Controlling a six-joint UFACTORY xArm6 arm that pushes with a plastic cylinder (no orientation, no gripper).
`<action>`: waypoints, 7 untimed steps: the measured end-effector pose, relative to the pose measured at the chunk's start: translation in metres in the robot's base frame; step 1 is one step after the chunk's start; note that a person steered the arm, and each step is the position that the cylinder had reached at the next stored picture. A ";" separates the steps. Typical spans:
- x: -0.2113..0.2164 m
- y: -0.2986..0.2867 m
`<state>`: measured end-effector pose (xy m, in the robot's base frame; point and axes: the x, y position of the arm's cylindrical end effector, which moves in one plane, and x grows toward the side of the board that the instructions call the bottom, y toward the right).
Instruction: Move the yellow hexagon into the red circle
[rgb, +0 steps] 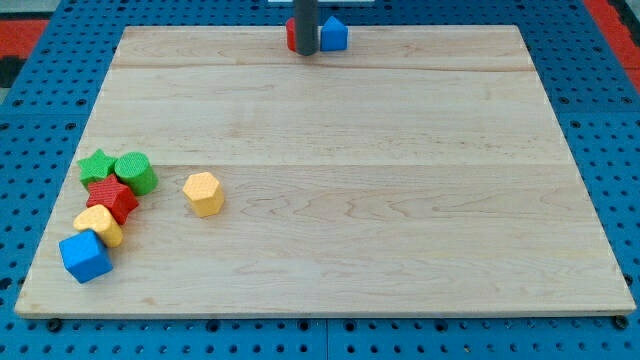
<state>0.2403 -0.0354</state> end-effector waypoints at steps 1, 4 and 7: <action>0.007 -0.033; -0.026 -0.044; 0.046 -0.026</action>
<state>0.2863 -0.0619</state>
